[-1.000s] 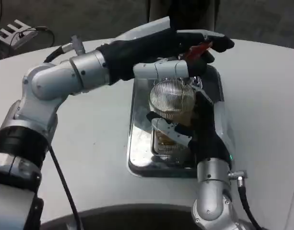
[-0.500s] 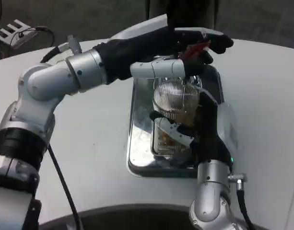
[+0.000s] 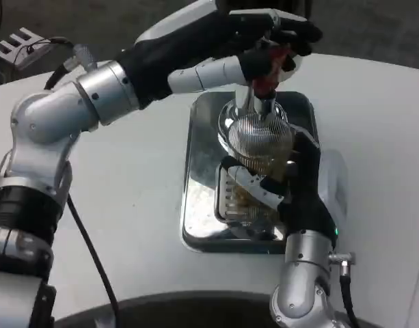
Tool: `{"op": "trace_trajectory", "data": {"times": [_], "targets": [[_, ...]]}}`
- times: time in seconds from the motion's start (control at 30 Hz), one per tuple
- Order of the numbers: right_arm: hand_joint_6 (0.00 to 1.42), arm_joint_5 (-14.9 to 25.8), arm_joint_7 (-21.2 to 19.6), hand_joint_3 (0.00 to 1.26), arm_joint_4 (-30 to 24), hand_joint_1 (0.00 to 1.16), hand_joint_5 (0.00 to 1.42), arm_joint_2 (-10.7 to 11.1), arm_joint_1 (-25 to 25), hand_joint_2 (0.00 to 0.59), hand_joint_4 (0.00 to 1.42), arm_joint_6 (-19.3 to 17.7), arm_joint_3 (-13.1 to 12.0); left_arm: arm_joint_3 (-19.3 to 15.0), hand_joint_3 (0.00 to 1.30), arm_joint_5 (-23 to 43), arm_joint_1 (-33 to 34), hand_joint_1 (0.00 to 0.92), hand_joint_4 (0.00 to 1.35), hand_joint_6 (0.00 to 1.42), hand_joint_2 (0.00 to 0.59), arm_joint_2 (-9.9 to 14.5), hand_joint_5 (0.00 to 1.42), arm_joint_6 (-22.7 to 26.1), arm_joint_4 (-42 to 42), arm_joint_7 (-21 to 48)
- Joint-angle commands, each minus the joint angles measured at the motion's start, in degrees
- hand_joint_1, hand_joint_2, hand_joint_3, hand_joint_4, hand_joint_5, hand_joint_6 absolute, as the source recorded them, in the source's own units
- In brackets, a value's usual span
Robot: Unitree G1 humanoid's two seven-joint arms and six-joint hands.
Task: Grasp the cup under the faucet to collect the drink, then remove the cup.
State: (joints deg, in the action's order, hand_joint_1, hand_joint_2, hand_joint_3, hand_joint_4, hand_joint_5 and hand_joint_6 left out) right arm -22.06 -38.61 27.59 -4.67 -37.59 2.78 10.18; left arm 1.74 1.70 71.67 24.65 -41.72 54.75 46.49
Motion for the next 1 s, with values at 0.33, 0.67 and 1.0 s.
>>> {"op": "trace_trajectory", "data": {"times": [0.33,0.67,1.0], "targets": [[0.59,-0.1,-1.5,0.69,-3.2,0.88,0.92,-3.8,3.4,0.193,0.82,1.2,0.4,-3.2,0.31,2.9,-2.4,0.0,0.3,0.28,0.005,0.7,0.38,-0.3,-3.0,0.1],[0.68,-1.6,-1.0,0.76,-9.5,0.87,1.0,-3.3,7.8,0.172,0.9,2.0,0.8,-4.8,0.32,4.3,-4.0,0.0,0.32,0.29,0.004,1.4,0.4,0.6,-5.5,0.2],[0.77,-2.4,-0.4,0.8,-13.5,0.87,1.07,-2.5,10.7,0.172,0.94,1.9,0.7,-6.5,0.33,5.4,-6.0,0.0,0.32,0.3,0.009,2.4,0.41,1.6,-7.2,0.1]]}}
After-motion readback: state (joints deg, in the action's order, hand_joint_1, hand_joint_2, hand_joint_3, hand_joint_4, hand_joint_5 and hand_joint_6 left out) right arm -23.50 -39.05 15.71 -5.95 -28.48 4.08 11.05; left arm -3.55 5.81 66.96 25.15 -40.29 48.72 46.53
